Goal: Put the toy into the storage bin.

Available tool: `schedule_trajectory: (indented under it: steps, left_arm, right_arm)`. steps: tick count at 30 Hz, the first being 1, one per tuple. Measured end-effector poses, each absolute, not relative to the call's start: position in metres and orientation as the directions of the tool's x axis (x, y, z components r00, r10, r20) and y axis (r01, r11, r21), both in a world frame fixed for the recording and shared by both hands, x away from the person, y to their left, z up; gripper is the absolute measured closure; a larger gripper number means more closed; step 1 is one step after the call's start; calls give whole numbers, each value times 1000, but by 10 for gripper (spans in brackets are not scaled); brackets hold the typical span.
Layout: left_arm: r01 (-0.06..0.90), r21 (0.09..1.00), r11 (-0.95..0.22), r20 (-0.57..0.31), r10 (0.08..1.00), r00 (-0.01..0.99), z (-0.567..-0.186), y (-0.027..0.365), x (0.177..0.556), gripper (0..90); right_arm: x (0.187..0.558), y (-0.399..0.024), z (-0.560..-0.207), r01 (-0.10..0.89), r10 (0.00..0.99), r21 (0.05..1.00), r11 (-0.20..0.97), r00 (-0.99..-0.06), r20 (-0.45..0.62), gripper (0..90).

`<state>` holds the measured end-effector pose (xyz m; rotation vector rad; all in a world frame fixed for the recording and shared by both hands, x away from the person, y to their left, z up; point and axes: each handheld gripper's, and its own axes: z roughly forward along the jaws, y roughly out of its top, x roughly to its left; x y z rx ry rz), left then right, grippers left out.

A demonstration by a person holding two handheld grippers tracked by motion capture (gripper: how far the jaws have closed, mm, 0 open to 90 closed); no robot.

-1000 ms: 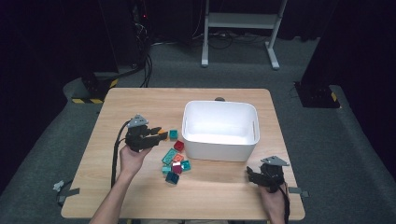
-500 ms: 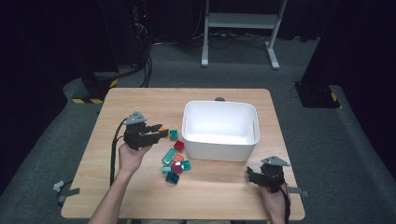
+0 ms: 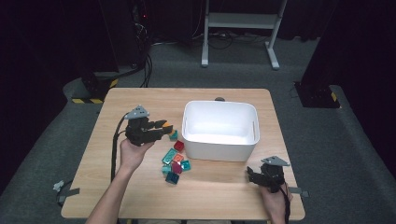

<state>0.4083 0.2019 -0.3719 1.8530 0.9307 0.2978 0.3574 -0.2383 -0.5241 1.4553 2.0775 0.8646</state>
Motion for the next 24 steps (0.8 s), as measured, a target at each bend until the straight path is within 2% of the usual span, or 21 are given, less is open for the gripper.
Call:
schedule_trajectory:
  steps: [7,15,24]
  left_arm:
    - [440,867,-232,-164,702,693,-359,192,413,589]
    - [423,879,-221,-179,669,722,-345,183,418,589]
    - [434,872,-227,-195,652,732,-349,168,429,588]
  right_arm:
    - [358,-238,-524,654,942,716,242,-336,-12,205]
    - [358,-238,-524,655,942,716,243,-336,-12,204]
    - [359,-238,-524,655,941,715,244,-337,-13,202]
